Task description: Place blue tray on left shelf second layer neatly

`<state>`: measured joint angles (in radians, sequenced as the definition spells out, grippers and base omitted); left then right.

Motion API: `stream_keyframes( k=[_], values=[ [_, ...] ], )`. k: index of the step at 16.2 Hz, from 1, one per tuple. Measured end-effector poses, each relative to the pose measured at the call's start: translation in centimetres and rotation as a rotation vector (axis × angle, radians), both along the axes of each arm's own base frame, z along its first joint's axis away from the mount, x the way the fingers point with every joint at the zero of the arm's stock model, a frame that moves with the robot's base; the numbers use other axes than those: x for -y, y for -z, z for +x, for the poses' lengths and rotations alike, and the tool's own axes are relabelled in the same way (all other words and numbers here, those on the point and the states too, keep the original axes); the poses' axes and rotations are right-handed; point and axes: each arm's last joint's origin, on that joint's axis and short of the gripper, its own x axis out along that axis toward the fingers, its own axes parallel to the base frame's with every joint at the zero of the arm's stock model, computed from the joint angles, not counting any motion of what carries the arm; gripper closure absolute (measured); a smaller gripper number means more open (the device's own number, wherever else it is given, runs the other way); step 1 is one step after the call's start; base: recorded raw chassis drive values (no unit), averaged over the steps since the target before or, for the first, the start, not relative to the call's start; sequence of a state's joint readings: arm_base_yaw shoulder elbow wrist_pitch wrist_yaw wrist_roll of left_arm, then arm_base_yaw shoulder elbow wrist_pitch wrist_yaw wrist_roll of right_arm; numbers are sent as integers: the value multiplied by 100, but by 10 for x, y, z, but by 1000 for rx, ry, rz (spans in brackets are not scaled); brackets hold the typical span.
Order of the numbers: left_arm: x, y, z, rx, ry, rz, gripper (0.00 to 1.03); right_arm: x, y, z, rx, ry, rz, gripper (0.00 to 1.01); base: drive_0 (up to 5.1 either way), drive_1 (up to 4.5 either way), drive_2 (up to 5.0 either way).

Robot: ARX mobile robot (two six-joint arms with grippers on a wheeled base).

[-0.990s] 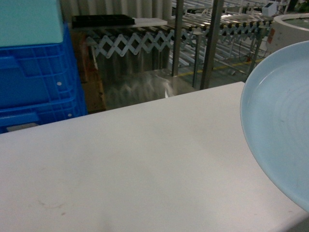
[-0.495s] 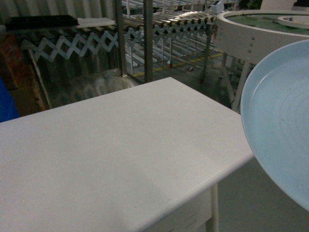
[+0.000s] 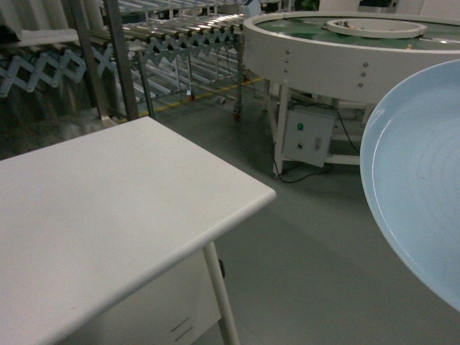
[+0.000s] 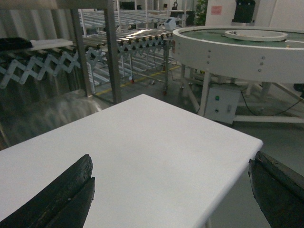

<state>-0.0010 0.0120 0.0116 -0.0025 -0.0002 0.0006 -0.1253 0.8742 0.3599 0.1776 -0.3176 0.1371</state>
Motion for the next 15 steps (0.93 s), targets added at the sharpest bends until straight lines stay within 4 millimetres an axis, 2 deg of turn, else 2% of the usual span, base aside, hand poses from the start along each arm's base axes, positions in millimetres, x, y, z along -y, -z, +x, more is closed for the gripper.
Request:
stream_keyframes(
  k=[4,15],
  values=[
    [0,0,0,-2,0,0,5,0,0,0,-3,1,0,99,231,-259,-467],
    [0,0,0,0,0,0,5,0,1,0,-6,1,1,99,195,-100,-573]
  ],
)
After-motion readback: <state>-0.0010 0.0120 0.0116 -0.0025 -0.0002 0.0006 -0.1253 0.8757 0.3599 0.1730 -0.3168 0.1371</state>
